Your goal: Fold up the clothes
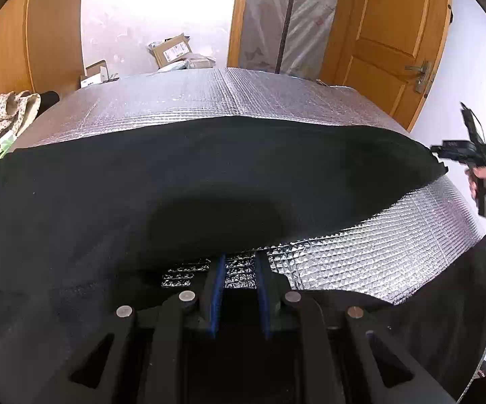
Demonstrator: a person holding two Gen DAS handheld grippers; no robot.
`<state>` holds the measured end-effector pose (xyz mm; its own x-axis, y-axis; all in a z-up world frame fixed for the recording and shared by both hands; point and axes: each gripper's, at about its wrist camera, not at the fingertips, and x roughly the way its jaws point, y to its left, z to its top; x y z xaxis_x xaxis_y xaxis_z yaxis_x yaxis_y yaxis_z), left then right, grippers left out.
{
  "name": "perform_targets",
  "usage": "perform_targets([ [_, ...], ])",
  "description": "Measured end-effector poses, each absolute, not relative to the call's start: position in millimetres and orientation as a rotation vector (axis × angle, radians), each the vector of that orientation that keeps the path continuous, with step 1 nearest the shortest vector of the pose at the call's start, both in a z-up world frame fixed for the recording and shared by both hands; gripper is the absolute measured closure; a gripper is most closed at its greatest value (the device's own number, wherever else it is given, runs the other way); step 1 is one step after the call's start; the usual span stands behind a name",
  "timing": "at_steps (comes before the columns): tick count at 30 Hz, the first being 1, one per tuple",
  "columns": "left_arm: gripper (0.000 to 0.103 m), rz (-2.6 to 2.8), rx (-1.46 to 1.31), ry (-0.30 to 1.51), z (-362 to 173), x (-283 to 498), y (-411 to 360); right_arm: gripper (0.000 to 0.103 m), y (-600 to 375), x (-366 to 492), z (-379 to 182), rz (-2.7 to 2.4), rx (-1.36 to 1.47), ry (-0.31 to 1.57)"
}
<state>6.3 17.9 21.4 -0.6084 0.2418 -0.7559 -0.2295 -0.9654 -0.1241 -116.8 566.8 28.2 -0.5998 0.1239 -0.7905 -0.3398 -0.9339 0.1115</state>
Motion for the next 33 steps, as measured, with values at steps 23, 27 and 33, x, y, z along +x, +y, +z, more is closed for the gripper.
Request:
perform_targets([
  [23,0.085,2.616,-1.229,0.013,22,6,24,0.092,576,-78,27,2.424,-1.270,0.385],
  [27,0.085,2.612,-1.228,-0.001,23,6,24,0.089,563,-48,50,2.503,-1.185,0.422],
  [33,0.085,2.639,-1.151,-0.033,43,25,17,0.074,486,14,106,2.840,-1.040,0.393],
])
